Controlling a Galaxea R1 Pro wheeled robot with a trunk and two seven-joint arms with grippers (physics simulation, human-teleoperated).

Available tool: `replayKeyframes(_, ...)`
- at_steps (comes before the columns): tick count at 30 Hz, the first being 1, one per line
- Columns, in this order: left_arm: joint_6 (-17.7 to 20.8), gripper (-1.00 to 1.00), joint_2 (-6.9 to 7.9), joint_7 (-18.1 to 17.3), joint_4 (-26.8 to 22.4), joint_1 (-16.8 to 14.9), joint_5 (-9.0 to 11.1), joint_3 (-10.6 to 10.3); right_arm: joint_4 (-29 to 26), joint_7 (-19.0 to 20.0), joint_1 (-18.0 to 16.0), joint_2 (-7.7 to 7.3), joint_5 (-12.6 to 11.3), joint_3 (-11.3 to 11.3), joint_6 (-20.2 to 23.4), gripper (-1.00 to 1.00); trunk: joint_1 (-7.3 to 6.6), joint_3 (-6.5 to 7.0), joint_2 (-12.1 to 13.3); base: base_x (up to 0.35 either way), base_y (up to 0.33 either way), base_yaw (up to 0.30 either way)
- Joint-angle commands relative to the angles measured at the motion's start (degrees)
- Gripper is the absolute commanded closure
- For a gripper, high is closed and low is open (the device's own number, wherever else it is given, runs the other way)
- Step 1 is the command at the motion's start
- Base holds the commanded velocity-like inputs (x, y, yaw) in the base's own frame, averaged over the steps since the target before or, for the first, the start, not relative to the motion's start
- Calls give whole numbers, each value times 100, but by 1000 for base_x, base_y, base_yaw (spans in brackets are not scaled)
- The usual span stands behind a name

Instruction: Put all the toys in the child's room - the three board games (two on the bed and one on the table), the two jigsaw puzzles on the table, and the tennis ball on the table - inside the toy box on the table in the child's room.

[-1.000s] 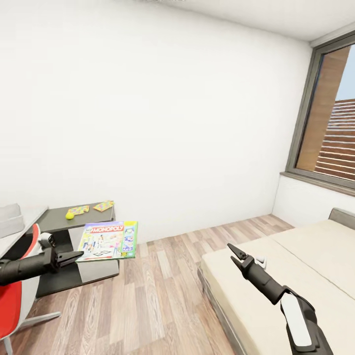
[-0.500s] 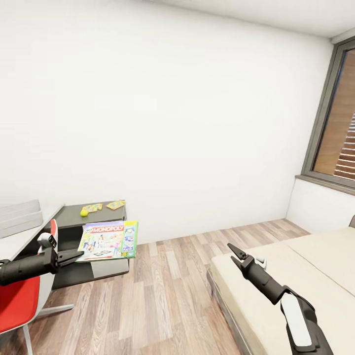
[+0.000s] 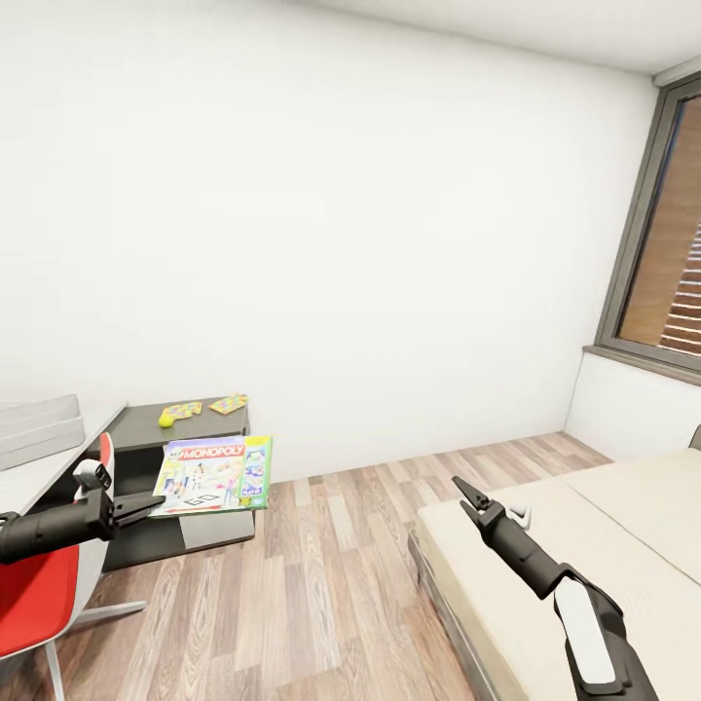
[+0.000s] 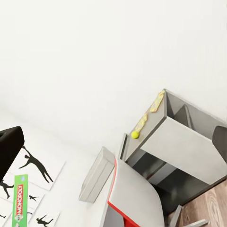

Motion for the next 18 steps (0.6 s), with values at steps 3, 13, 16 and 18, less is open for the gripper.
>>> replayKeyframes(3, 59, 100, 7, -17, 1, 2, 18, 3, -2, 9, -4, 3, -19, -16, 40, -100, 2, -3, -4, 0, 0, 0)
replayKeyframes(13, 59, 100, 9, -16, 1, 7, 16, 130, -54, -22, -4, 10, -11, -8, 35, -100, 2, 2, -4, 213, 0, 0)
replayKeyframes(16, 59, 100, 8, -16, 1, 7, 16, 131, -62, -31, -4, 16, -11, -8, 39, -100, 2, 0, -4, 78, 0, 58)
replayKeyframes(18, 59, 100, 8, -20, 1, 7, 16, 132, -63, -34, -4, 16, -10, -6, 52, -100, 2, -9, -4, 31, 0, 123)
